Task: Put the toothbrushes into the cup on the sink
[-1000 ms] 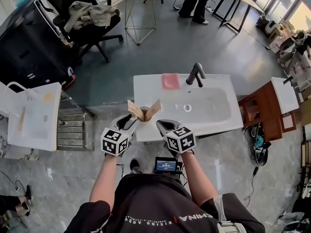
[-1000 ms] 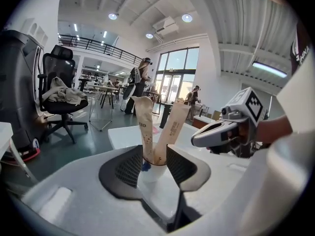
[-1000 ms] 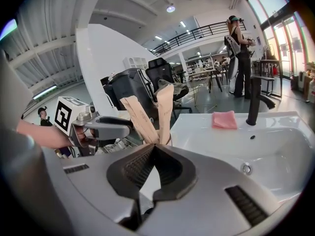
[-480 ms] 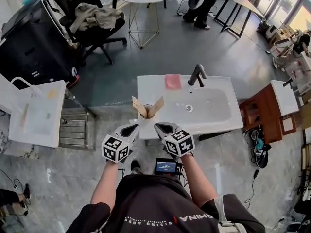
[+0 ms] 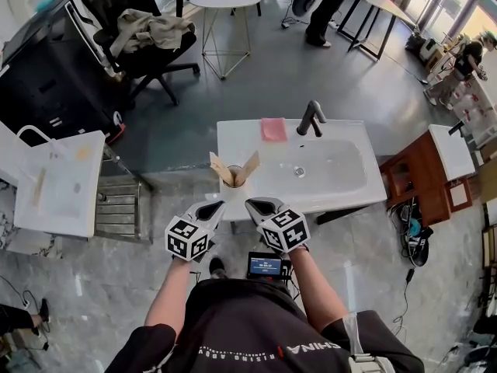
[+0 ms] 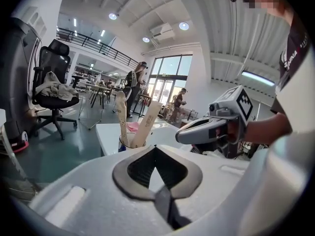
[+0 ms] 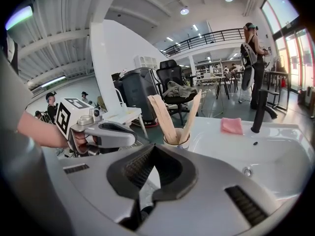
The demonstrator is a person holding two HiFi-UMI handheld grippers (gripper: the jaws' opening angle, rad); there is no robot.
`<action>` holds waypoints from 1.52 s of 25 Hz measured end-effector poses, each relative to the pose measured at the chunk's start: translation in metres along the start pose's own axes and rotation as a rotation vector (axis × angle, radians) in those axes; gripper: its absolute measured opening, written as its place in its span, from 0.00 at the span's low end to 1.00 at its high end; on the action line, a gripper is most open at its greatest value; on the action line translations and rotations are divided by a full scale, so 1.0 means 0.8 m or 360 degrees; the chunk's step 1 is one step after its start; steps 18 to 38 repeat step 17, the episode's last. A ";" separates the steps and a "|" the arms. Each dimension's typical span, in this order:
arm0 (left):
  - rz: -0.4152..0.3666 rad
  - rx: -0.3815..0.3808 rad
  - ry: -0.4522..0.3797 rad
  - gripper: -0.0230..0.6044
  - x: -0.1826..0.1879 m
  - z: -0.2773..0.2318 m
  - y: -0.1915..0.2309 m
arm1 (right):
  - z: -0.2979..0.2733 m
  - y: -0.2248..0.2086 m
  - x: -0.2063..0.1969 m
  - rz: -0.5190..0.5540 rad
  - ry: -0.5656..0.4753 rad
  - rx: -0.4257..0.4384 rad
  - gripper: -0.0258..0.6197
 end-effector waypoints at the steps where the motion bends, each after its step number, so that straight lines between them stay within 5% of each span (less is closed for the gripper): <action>1: 0.0006 -0.0003 0.0004 0.05 0.000 0.001 0.000 | 0.001 0.000 0.000 -0.0008 -0.0007 -0.0006 0.05; 38: 0.0041 -0.0019 -0.0001 0.05 0.000 0.001 -0.003 | 0.008 -0.004 0.000 -0.0034 -0.0033 -0.0025 0.05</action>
Point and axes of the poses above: the fingertips, and each gripper's own axes: z backward along the fingers, y to its left, x out of its top, the point moved 6 cm from there along z, backward along the fingers, and after that the axes turned 6 degrees about -y, right-handed, at the moved point
